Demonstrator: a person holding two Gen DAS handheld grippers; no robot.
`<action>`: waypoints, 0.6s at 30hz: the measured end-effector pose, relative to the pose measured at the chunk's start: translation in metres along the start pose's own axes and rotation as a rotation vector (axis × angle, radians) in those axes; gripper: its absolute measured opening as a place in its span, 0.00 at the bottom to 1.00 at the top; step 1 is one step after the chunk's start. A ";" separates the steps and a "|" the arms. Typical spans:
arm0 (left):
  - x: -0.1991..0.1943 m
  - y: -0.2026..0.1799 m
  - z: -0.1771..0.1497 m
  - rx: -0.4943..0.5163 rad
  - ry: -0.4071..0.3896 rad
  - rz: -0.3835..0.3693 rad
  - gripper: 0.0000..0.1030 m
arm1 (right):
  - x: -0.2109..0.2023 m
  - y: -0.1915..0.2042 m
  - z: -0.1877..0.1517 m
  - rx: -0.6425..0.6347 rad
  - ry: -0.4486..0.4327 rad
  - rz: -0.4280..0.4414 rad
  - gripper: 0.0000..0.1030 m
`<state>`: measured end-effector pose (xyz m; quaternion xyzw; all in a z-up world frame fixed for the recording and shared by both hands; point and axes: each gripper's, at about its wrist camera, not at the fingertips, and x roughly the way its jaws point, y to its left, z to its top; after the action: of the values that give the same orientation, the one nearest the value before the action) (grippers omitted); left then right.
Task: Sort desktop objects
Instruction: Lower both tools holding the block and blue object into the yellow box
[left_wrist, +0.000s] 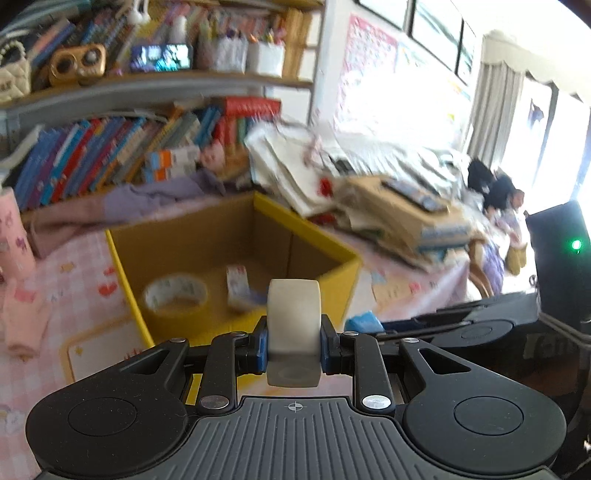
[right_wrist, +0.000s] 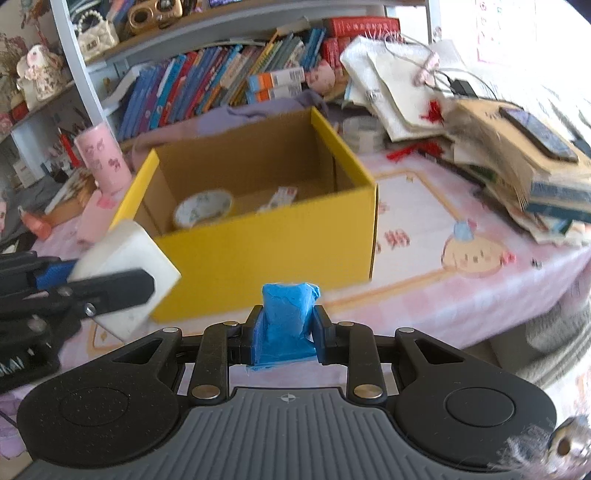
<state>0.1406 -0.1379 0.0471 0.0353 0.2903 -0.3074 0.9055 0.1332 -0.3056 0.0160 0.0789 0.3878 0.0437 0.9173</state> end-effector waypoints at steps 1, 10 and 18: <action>0.002 0.000 0.004 -0.001 -0.013 0.013 0.23 | 0.001 -0.003 0.006 -0.001 -0.010 0.009 0.24; 0.022 0.004 0.031 -0.001 -0.065 0.132 0.23 | 0.013 -0.011 0.062 -0.101 -0.130 0.082 0.24; 0.052 0.017 0.038 0.025 -0.067 0.249 0.24 | 0.049 -0.005 0.090 -0.188 -0.129 0.141 0.24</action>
<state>0.2030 -0.1614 0.0477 0.0718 0.2492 -0.1971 0.9454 0.2326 -0.3132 0.0424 0.0223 0.3158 0.1393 0.9383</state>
